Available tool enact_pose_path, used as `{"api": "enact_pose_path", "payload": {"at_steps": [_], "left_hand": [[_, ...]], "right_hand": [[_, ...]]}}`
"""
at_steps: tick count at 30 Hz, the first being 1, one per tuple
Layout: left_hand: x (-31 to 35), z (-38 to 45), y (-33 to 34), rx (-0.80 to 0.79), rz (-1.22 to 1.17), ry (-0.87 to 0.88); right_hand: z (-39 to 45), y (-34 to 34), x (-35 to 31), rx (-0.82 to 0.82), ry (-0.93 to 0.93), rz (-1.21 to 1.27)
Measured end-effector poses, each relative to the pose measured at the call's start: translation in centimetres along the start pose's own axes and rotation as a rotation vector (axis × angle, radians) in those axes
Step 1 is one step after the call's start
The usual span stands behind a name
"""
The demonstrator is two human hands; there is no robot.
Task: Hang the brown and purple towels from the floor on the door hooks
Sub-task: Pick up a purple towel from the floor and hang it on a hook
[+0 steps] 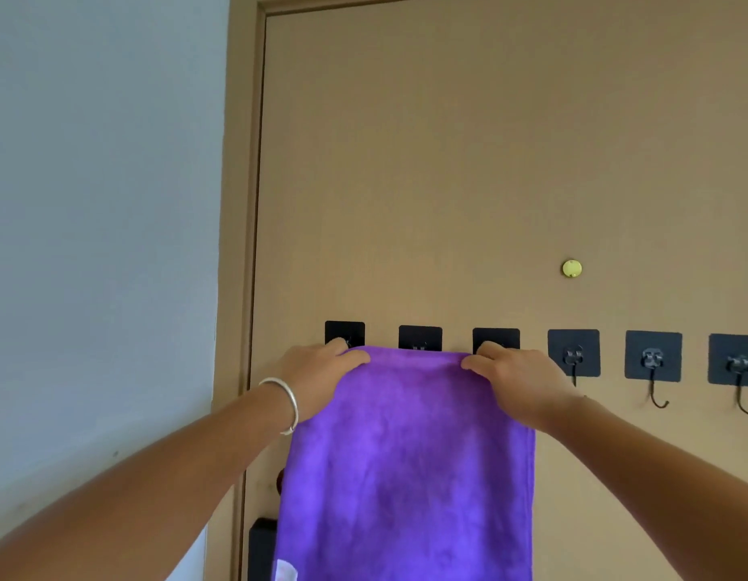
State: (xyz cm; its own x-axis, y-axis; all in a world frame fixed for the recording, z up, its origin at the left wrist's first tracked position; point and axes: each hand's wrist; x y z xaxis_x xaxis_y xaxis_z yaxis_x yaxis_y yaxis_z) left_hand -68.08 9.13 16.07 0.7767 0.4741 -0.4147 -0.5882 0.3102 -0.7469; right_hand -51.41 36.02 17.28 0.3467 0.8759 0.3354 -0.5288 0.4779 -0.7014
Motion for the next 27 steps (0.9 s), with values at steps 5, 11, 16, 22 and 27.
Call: {"api": "enact_pose_path", "payload": {"at_steps": [5, 11, 16, 22, 27], "left_hand": [[2.8, 2.0, 1.1, -0.094, 0.138, -0.049], [7.0, 2.6, 4.5, -0.261, 0.043, -0.01], [9.4, 1.4, 6.5, -0.284, -0.554, -0.178], [9.2, 0.0, 4.7, -0.488, -0.362, -0.069], [8.3, 1.6, -0.1, -0.029, -0.205, -0.125]], "right_hand": [[0.2, 1.3, -2.4, -0.066, 0.12, -0.097], [-1.7, 4.3, -6.4, -0.197, 0.125, -0.081], [-3.7, 7.2, -10.5, -0.302, 0.151, 0.108], [-4.4, 6.2, -9.4, -0.2, 0.081, 0.146], [-3.9, 2.4, -5.6, 0.031, 0.005, 0.202]]}}
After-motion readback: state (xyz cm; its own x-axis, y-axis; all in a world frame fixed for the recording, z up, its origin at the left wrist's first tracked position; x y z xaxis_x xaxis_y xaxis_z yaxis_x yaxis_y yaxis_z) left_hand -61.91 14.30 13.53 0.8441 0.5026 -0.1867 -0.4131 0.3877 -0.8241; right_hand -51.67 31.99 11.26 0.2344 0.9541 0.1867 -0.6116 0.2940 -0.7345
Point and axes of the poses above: each hand's wrist, its own z-axis towards the middle knuckle, its own y-axis out of the palm, x = y × z, and after that the axes turned 10 degrees about y, right-handed
